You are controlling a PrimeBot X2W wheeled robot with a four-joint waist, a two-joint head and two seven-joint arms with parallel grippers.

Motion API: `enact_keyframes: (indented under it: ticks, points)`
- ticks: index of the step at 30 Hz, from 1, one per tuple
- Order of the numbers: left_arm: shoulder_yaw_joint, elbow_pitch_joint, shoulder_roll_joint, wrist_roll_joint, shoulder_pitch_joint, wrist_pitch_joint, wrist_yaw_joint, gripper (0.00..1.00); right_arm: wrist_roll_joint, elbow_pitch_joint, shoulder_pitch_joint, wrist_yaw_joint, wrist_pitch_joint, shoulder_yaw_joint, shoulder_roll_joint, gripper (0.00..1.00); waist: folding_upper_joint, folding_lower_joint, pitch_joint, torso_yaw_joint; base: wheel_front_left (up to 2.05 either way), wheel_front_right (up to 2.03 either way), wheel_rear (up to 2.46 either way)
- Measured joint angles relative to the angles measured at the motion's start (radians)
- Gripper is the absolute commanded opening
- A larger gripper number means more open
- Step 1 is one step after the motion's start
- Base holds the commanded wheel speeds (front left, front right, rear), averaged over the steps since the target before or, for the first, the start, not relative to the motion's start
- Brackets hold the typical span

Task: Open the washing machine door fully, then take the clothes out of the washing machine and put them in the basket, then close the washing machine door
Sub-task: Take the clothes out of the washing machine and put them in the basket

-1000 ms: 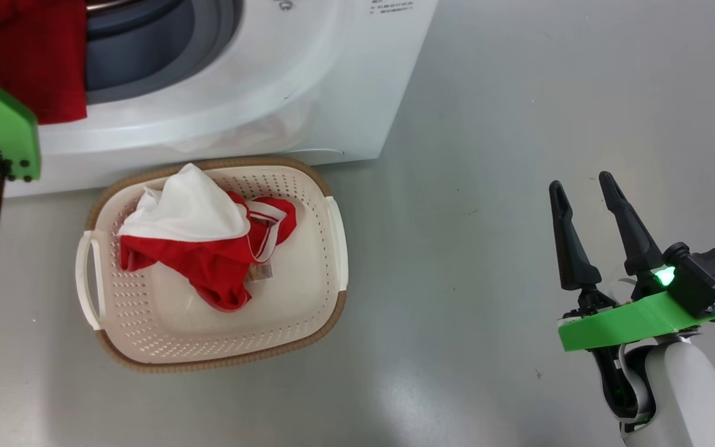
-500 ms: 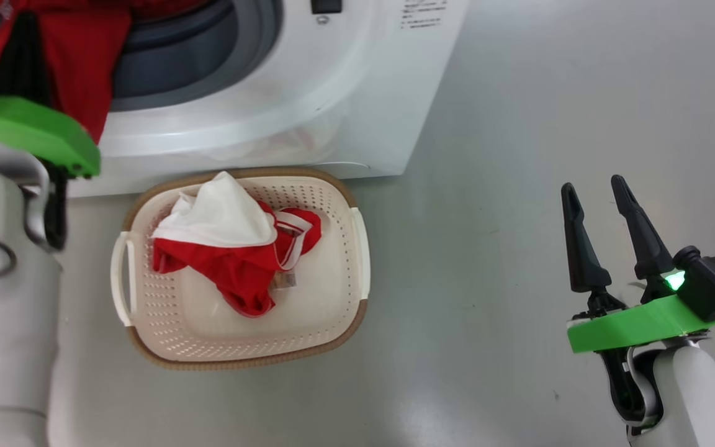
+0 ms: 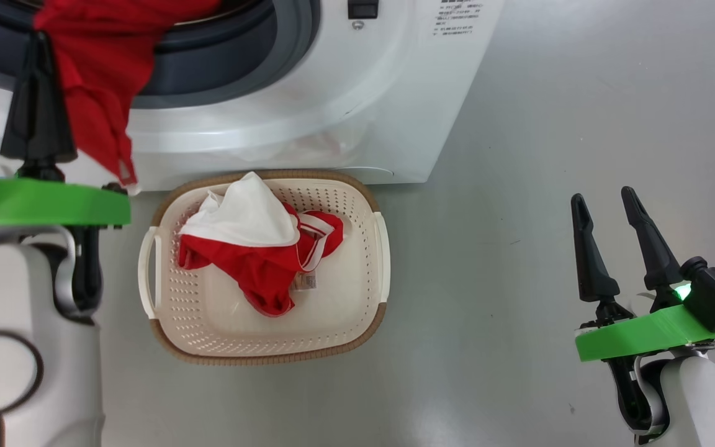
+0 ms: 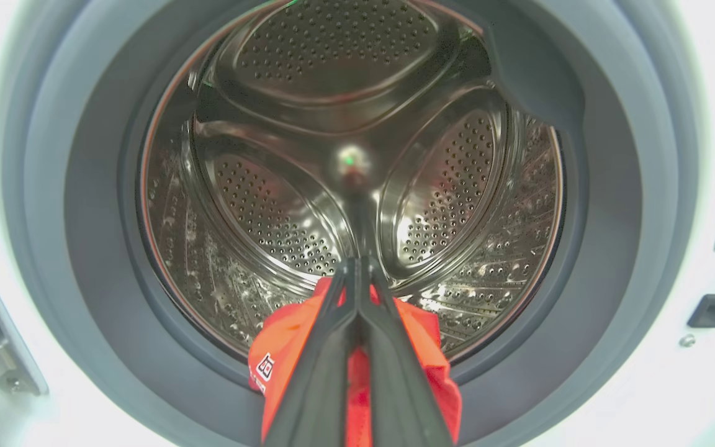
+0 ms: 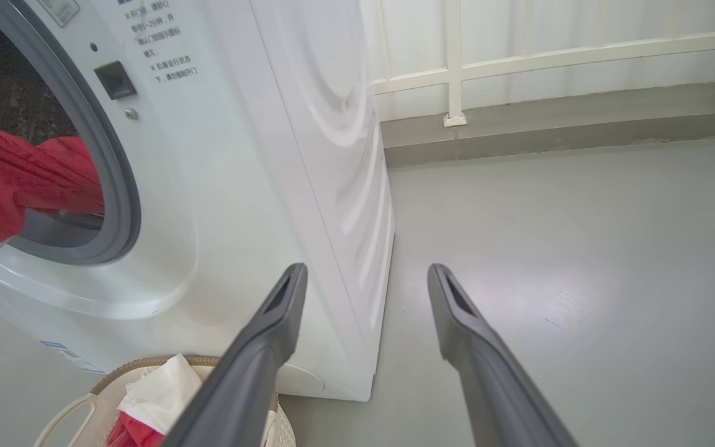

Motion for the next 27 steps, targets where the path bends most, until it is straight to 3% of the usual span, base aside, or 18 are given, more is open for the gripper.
enact_keyframes:
  ticks: [15, 27]
  points:
    - [0.022, -0.367, -0.042, 0.006, 0.134, 0.000, -0.009, 0.00, -0.001, 0.000, 0.001, 0.000, 0.000, -0.002, 0.000, 1.00, 0.0000, 0.0000, 0.001, 0.005, 0.00, 0.00, 0.00]
    - [-0.025, -0.539, -0.052, -0.003, 0.184, -0.003, -0.009, 0.00, -0.001, 0.000, 0.001, 0.000, 0.000, -0.002, 0.000, 1.00, 0.0000, 0.0000, 0.004, 0.006, 0.00, 0.00, 0.00]
